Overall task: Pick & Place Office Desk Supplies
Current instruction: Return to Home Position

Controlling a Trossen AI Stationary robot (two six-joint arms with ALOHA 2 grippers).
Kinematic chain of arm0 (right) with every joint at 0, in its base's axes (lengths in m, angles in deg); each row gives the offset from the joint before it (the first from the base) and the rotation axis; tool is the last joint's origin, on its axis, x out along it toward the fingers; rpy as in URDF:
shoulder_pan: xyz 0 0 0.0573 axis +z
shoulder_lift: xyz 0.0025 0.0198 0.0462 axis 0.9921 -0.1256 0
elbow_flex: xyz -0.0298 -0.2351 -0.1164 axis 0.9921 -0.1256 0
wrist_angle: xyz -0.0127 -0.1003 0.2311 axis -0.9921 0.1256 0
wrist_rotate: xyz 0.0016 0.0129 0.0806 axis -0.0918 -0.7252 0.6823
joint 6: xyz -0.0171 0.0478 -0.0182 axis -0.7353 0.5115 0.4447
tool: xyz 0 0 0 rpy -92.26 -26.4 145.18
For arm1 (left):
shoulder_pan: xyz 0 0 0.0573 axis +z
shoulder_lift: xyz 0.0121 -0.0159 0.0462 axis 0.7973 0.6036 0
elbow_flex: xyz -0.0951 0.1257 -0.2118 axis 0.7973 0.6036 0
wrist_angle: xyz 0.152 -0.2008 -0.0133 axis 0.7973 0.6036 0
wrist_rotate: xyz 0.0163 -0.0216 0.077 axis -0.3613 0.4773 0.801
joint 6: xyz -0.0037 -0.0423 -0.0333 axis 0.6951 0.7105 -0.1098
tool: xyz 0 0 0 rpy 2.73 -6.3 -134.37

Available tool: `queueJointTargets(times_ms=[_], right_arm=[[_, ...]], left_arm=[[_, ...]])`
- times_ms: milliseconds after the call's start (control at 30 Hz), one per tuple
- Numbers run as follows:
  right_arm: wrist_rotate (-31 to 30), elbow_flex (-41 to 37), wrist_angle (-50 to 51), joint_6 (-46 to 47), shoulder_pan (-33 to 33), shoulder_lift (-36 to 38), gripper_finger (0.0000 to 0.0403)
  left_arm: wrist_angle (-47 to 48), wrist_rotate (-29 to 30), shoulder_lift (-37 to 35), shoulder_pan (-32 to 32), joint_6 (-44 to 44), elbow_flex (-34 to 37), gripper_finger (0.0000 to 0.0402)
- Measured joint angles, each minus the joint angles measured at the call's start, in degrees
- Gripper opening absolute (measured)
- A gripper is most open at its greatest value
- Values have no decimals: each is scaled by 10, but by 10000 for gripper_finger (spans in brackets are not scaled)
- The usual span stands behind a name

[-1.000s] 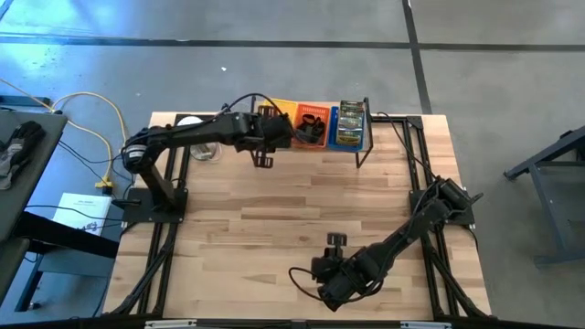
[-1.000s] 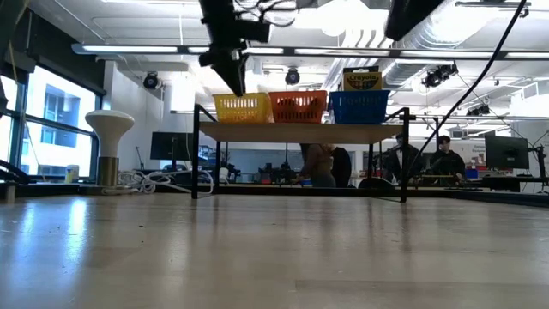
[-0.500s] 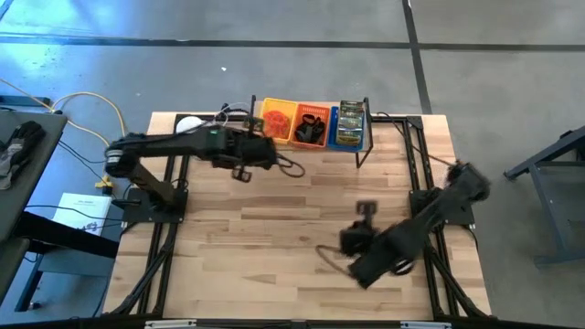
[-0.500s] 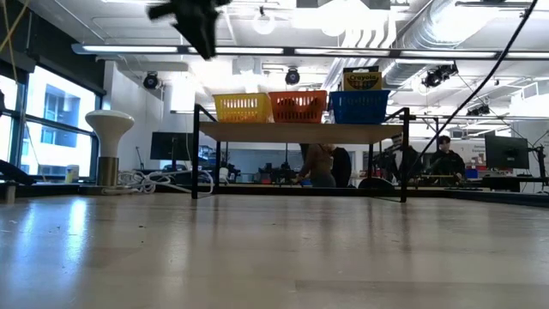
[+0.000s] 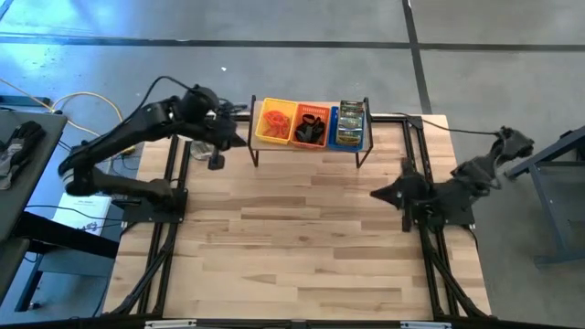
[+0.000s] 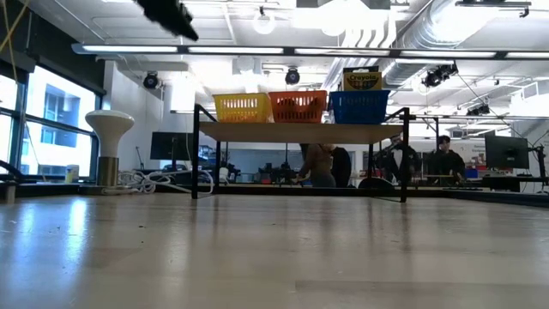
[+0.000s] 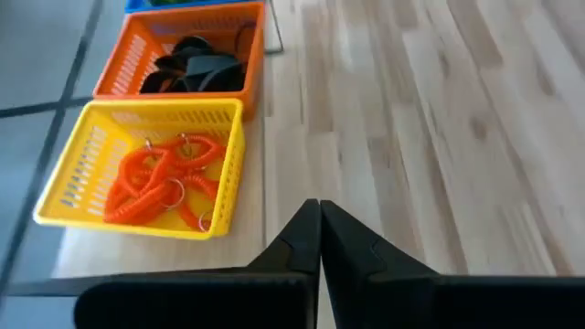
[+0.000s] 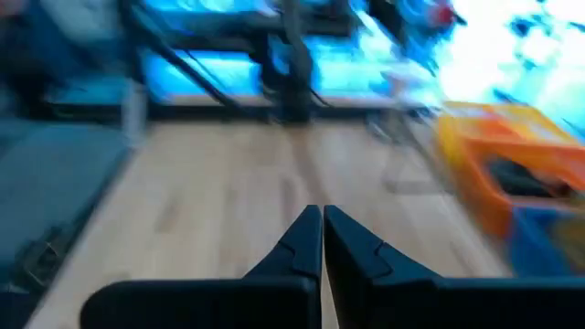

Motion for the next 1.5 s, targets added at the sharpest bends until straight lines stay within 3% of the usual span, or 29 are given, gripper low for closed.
queueJointTargets(times_ms=[167,333,467,567,767,1000,1333,1500], right_arm=[[230,-231,-250,-150,-83,131,2],[288,-389,-352,-157,-159,224,3],[339,-485,-433,-156,-196,266,3],[339,-486,-384,-129,-218,279,3],[364,-486,-377,-143,-242,286,2],[374,-486,-368,-140,-249,291,2],[375,-486,-360,-141,-249,287,2],[375,-486,-359,-141,-249,287,2]], left_arm=[[-147,-85,-59,62,46,133,0],[-286,-125,-102,61,96,254,0],[-385,-115,-122,45,156,318,0],[-405,-100,-131,26,175,341,0],[-416,-57,-161,-23,180,352,0],[-423,-41,-238,-64,192,384,0],[-633,-51,-293,-96,232,519,0],[-653,-61,-293,-127,227,559,0]])
